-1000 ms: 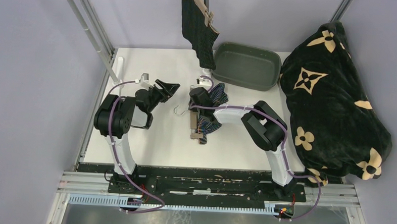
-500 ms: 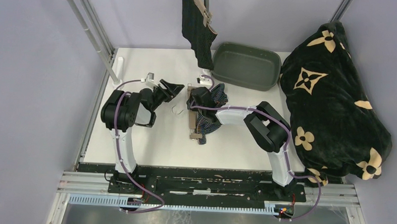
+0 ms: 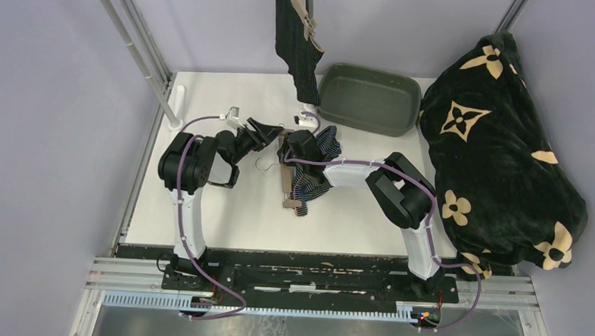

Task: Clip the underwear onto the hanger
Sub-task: Open the clamp at the hanger.

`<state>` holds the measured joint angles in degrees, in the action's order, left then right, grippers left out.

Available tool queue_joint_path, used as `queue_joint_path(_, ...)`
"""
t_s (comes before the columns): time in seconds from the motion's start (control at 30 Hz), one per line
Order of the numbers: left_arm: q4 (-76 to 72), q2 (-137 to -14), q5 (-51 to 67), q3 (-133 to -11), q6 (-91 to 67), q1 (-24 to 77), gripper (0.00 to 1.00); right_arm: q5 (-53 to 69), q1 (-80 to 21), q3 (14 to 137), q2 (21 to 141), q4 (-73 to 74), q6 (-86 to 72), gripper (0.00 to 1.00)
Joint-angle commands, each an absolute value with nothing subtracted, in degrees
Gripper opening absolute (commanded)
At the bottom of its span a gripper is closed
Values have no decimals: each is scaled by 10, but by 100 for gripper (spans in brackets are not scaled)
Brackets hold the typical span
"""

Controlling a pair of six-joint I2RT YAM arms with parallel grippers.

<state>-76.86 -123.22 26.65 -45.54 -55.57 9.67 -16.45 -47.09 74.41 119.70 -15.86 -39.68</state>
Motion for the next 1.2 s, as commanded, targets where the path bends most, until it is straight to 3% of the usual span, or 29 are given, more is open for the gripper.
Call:
queue_joint_path(0.0, -806, -1241, 285, -476, -583, 104, 75, -156, -469, 748, 1168, -192, -398, 31)
queue_joint_path(1.17, -823, -1252, 273, -481, -596, 112, 63, -148, -469, 743, 1168, -199, -395, 31)
